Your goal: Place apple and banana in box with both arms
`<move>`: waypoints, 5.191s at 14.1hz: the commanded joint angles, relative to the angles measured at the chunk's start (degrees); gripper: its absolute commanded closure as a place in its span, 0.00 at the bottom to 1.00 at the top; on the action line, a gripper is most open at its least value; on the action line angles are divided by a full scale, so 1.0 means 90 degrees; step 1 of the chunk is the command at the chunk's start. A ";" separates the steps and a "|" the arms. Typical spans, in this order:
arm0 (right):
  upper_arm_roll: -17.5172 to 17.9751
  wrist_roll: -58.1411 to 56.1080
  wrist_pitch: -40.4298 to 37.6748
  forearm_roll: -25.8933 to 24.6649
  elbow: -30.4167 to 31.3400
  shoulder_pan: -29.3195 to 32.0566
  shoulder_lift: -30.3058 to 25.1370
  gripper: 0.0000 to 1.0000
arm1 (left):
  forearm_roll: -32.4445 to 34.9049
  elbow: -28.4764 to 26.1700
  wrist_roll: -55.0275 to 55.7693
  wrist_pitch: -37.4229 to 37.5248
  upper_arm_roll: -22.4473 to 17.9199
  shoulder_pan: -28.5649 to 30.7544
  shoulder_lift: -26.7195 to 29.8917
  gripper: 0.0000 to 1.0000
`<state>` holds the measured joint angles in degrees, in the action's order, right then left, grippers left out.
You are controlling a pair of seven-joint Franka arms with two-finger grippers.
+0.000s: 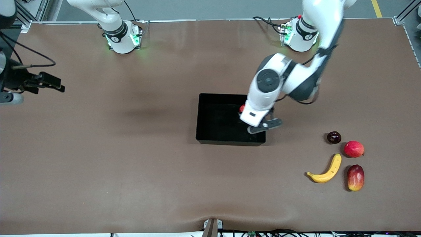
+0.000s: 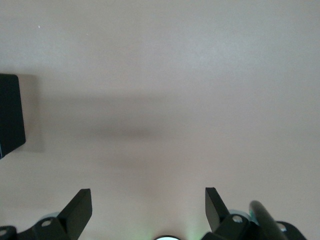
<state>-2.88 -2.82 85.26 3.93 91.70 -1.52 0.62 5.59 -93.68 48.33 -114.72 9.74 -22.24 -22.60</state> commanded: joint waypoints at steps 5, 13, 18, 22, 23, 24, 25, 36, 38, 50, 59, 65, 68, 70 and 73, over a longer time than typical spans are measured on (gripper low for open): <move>0.0145 -0.0058 -0.0389 -0.0154 -0.0706 0.0277 0.0078 0.00 | 0.0122 0.0867 -0.2103 0.0764 0.0031 0.1316 -0.0095 0.00; 0.0125 -0.0048 -0.0459 -0.0125 -0.0648 0.0404 0.0068 0.00 | 0.1040 0.1033 -0.6225 -0.1292 0.0031 0.2869 -0.1675 0.00; 0.0115 -0.0048 -0.0459 -0.0125 -0.0638 0.0413 0.0068 0.00 | 0.1059 0.1355 -0.8334 -0.2759 -0.0086 0.3203 -0.2672 0.00; 0.0115 -0.0029 -0.0508 -0.0125 -0.0629 0.0423 0.0068 0.00 | 0.1069 0.1365 -0.9090 -0.3629 -0.0262 0.3203 -0.3122 0.14; 0.0115 -0.0019 -0.0508 -0.0125 -0.0629 0.0433 0.0068 0.00 | 0.1069 0.1365 -0.9090 -0.3659 -0.0262 0.3203 -0.3172 0.27; 0.0115 -0.0019 -0.0508 -0.0125 -0.0629 0.0423 0.0068 0.00 | 0.1069 0.1356 -0.9081 -0.3669 -0.0272 0.3203 -0.3172 0.44; 0.0115 -0.0009 -0.0518 -0.0125 -0.0629 0.0433 0.0078 0.00 | 0.1059 0.1356 -0.9081 -0.3669 -0.0262 0.3203 -0.3153 0.70; 0.0115 0.0010 -0.0557 -0.0125 -0.0560 0.0472 0.0078 0.00 | 0.0991 0.1317 -0.5982 -0.0654 0.1376 0.2979 -0.1308 1.00; 0.0115 0.0010 -0.0557 -0.0125 -0.0560 0.0472 0.0078 0.00 | 0.1010 0.1317 -0.4576 -0.0379 0.1699 0.2649 -0.1151 1.00; 0.0115 0.0000 -0.0616 -0.0125 -0.0560 0.0462 0.0088 0.00 | 0.1956 0.1336 0.0762 -0.0613 0.1642 -0.0331 -0.1980 1.00; 0.0115 -0.0009 -0.0586 -0.0115 -0.0570 0.0531 0.0136 0.00 | 0.2611 0.1316 0.0939 -0.0652 0.1642 -0.0381 -0.2946 0.71; 0.0115 0.0000 -0.0587 -0.0066 -0.0570 0.0501 0.0136 0.00 | 0.2680 0.1375 0.0900 -0.0779 0.1642 -0.0245 -0.2754 0.00; 0.0115 0.0010 -0.0596 -0.0056 -0.0570 0.0530 0.0146 0.00 | 0.2748 0.1365 0.0832 -0.0284 0.1642 0.0087 -0.1915 0.00; 0.0115 0.0000 -0.0596 -0.0037 -0.0570 0.0482 0.0136 0.00 | 0.2768 0.1375 0.0521 0.0254 0.1632 0.0379 -0.1271 0.00; 0.0115 0.0000 -0.0606 -0.0037 -0.0570 0.0501 0.0136 0.00 | 0.2681 0.1356 -0.0094 0.1006 0.1642 0.0916 -0.0440 0.00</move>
<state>-2.63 -2.79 80.33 3.33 87.38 2.03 1.57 29.53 -79.05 50.16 -108.66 24.34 -16.53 -31.95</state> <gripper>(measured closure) 0.000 0.000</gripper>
